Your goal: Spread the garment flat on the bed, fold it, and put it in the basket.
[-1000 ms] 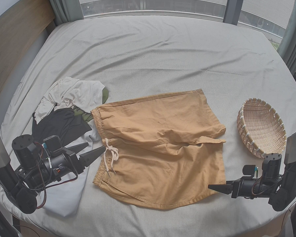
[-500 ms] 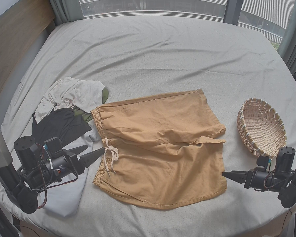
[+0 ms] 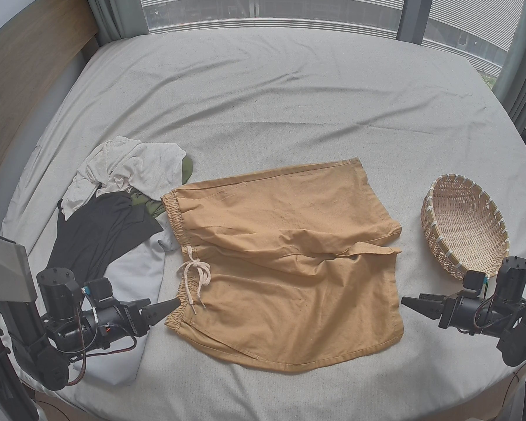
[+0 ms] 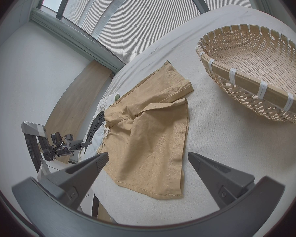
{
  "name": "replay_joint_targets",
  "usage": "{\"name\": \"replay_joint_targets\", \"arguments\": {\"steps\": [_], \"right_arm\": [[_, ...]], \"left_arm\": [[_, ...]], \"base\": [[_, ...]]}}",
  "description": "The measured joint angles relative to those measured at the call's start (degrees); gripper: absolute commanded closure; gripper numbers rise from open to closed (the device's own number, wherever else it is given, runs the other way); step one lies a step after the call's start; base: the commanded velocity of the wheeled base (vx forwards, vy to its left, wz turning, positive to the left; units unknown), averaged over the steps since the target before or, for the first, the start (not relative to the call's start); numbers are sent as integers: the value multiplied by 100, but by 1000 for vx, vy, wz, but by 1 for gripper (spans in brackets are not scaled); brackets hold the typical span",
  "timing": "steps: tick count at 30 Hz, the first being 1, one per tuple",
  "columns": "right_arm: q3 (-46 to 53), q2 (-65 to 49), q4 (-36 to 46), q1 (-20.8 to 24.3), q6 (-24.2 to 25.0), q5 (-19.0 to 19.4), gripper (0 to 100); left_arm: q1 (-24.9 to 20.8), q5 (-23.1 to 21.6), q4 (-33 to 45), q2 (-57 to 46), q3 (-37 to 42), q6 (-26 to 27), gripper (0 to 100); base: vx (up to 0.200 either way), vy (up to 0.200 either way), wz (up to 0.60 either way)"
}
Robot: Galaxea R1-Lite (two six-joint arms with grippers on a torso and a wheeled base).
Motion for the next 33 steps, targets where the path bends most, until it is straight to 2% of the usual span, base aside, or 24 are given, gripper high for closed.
{"name": "replay_joint_targets", "arguments": {"steps": [4,12,32,33], "right_arm": [[-88,63,0,26,4,0,0],[-239,149,1,111,17,-54,0],[-256,166,1,113,28,-77,0],[-256,166,0,116,28,-76,0]], "left_arm": [[-11,10,0,151,105,-363,0],[-6,18,0,560,-6,-622,0],[-63,44,-1,1143,-427,-668,0],[-66,44,-1,1163,-435,-666,100]], "base": [[0,0,0],[0,0,0],[0,0,0],[0,0,0]]}}
